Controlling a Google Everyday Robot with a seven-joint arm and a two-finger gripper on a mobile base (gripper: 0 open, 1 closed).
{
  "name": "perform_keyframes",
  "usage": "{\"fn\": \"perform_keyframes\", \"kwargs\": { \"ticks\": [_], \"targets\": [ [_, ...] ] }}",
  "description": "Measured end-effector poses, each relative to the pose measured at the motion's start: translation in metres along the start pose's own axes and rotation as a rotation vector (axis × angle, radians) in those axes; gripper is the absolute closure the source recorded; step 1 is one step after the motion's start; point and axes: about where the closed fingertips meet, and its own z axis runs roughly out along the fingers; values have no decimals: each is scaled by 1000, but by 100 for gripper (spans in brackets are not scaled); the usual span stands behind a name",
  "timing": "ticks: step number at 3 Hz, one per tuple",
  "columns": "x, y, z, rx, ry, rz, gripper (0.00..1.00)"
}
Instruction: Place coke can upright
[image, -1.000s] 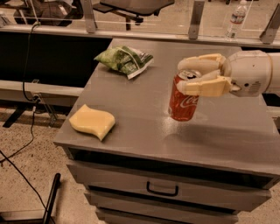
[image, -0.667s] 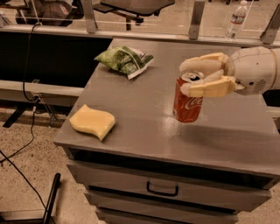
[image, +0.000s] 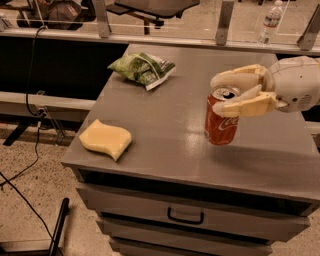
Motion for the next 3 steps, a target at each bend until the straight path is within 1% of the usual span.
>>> {"fn": "perform_keyframes", "kwargs": {
  "ticks": [1, 2, 3],
  "targets": [
    [4, -1, 1, 6, -29, -75, 100],
    [13, -1, 0, 19, -47, -161, 100],
    [28, -2, -2, 38, -66, -171, 84]
  ]
}}
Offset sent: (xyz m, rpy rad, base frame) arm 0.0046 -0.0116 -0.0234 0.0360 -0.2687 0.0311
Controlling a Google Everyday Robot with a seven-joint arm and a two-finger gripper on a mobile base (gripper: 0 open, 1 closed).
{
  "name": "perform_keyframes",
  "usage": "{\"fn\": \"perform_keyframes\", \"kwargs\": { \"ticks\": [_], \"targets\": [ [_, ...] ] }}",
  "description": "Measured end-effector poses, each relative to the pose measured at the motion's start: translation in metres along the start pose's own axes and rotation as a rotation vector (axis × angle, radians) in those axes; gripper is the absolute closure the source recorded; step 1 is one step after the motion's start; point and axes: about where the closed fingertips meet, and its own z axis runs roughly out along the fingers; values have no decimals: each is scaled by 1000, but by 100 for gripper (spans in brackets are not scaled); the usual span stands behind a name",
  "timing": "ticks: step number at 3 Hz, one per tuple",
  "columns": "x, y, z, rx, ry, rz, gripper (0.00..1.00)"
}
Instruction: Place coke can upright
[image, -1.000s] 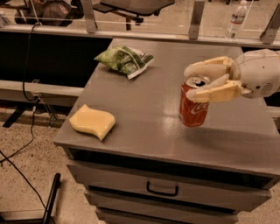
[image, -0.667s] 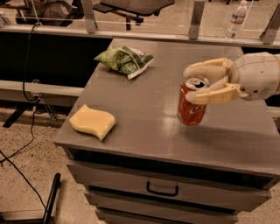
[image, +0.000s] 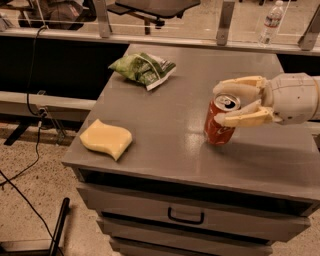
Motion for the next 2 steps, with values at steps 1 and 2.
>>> {"fn": "perform_keyframes", "kwargs": {
  "ticks": [1, 2],
  "targets": [
    [7, 2, -2, 36, -21, 27, 60],
    [8, 2, 0, 40, -25, 32, 37]
  ]
}}
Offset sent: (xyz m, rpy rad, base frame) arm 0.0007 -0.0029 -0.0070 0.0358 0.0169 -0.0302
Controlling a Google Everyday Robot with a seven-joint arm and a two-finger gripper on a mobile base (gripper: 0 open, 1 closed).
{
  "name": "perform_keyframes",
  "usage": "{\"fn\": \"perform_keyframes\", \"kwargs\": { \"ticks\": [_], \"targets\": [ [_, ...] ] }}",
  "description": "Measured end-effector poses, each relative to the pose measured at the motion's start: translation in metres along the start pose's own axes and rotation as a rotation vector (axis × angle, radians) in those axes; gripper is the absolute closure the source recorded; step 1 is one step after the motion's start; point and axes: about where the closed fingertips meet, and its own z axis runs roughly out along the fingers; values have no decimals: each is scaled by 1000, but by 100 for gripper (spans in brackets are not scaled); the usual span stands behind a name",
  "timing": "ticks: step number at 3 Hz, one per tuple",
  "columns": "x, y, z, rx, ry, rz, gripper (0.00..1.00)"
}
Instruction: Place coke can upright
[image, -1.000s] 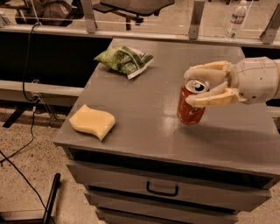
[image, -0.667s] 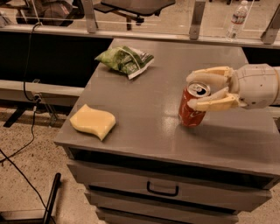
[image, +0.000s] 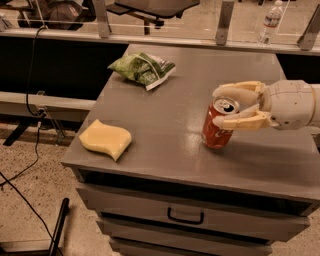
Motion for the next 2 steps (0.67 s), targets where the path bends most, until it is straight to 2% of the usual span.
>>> {"fn": "perform_keyframes", "kwargs": {
  "ticks": [1, 2],
  "targets": [
    [-1, 0, 2, -5, -1, -1, 15],
    [-2, 1, 5, -9, -2, -3, 0]
  ]
}}
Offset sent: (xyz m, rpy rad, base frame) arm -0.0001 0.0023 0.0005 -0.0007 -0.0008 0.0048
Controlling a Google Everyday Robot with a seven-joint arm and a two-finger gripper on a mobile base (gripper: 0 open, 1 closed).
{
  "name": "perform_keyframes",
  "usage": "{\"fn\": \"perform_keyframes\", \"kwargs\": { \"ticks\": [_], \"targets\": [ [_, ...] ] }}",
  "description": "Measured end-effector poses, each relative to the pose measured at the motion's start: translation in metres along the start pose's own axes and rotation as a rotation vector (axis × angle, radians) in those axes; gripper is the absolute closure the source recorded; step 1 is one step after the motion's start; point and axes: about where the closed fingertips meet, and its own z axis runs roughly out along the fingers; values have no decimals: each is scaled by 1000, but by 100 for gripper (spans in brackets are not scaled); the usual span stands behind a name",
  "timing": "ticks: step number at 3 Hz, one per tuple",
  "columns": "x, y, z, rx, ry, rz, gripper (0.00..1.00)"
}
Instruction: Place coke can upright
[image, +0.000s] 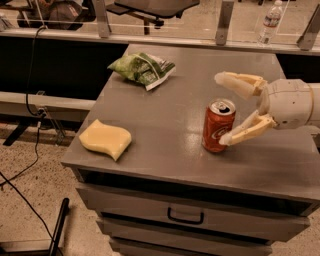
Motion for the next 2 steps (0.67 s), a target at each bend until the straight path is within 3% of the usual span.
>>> {"fn": "perform_keyframes", "kwargs": {
  "ticks": [1, 2],
  "targets": [
    [0, 0, 0, 0, 0, 0, 0],
    [-7, -8, -30, 64, 83, -40, 0]
  ]
}}
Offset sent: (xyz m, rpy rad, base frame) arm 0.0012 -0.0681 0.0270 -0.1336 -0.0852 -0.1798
